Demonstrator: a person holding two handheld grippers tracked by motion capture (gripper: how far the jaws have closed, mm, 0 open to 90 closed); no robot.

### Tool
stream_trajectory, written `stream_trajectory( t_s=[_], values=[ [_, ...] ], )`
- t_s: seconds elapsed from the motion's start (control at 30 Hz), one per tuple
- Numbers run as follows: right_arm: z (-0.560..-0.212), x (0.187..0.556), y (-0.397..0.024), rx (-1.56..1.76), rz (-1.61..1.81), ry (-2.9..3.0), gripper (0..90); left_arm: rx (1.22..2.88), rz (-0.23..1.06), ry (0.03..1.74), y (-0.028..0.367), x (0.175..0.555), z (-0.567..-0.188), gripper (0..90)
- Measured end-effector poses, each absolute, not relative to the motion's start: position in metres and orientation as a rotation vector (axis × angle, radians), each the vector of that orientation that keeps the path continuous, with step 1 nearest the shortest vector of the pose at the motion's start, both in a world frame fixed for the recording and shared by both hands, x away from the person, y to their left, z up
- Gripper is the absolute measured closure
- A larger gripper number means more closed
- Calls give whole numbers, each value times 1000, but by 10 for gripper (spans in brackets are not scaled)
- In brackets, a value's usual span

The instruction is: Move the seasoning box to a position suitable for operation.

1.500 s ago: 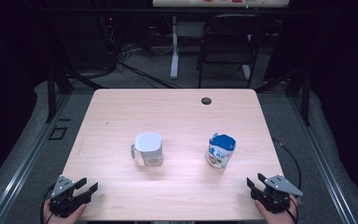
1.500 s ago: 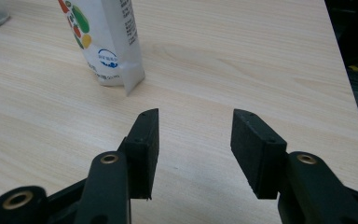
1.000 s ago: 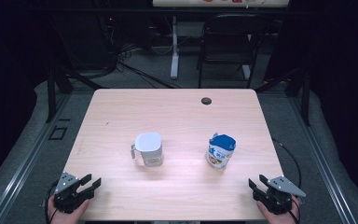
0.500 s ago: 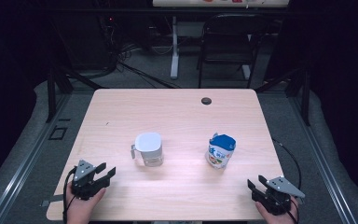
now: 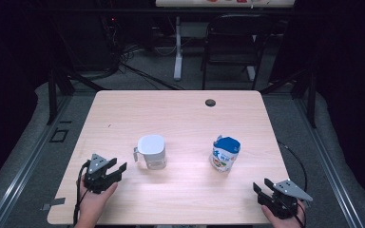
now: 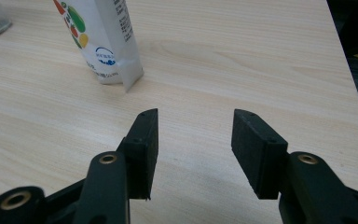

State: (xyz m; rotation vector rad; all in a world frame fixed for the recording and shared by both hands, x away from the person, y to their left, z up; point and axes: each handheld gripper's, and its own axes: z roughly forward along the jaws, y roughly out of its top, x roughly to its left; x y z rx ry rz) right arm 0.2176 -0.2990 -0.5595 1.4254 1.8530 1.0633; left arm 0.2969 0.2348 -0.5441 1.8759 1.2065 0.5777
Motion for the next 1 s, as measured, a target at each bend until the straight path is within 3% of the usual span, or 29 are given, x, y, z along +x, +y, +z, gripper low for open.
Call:
stream_trajectory(
  t_s=[1.0],
  values=[
    [-560,218,-304,1452,1098,1842,512,1900,610,1216,196,327,-544,563]
  ],
)
